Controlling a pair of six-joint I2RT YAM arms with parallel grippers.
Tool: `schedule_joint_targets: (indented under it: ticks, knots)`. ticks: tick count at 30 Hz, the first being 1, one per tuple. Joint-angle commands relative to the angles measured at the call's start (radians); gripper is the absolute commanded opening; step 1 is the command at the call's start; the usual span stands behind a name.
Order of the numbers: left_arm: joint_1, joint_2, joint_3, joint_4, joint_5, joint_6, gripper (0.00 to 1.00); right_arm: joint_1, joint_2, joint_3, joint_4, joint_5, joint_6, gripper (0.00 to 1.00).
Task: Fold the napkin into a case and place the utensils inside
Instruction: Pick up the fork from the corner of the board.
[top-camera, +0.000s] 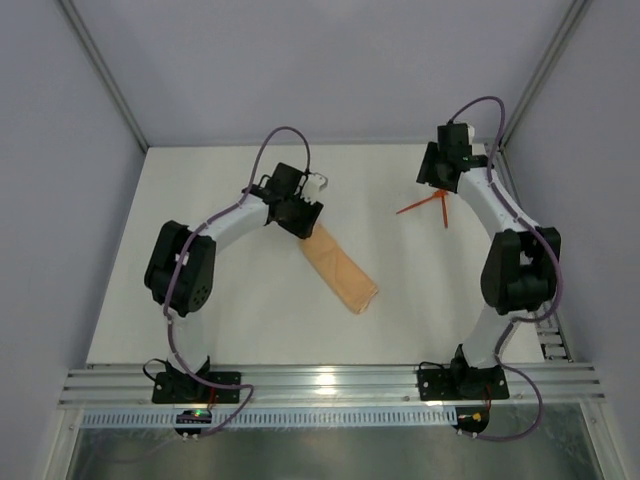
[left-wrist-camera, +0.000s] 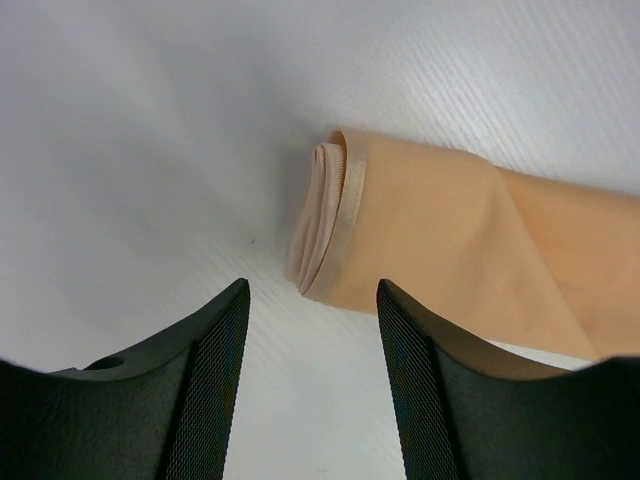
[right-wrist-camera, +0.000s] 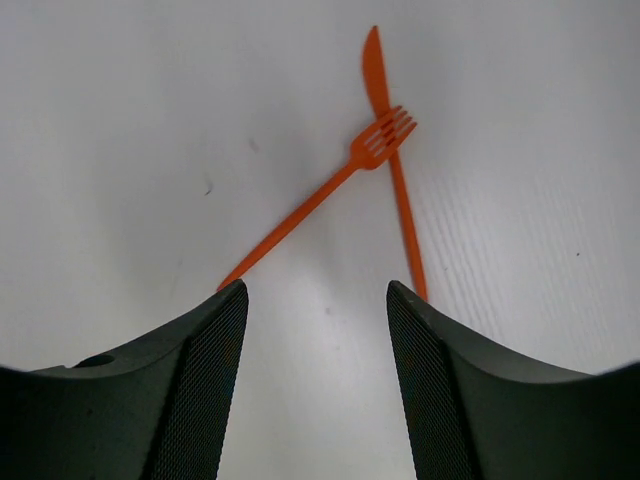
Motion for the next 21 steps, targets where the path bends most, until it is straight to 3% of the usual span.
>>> schedule_joint_targets:
  ticks: [1,6,12,21]
  knots:
    - [0.006,-0.097,0.005,0.006,0.004,-0.002,0.56,-0.099,0.195,0.140,-0.175,-0.047,-0.068,0.62]
    - [0.006,-0.131,-0.012,-0.002,0.004,0.027,0.57,-0.136,0.344,0.312,-0.209,-0.116,-0.070,0.52]
    - [0.008,-0.131,-0.016,-0.007,0.013,0.032,0.57,-0.136,0.322,0.291,-0.108,-0.071,0.075,0.52]
    - [0.011,-0.126,-0.019,-0.003,0.035,0.034,0.57,-0.079,0.428,0.297,-0.082,0.012,0.217,0.52]
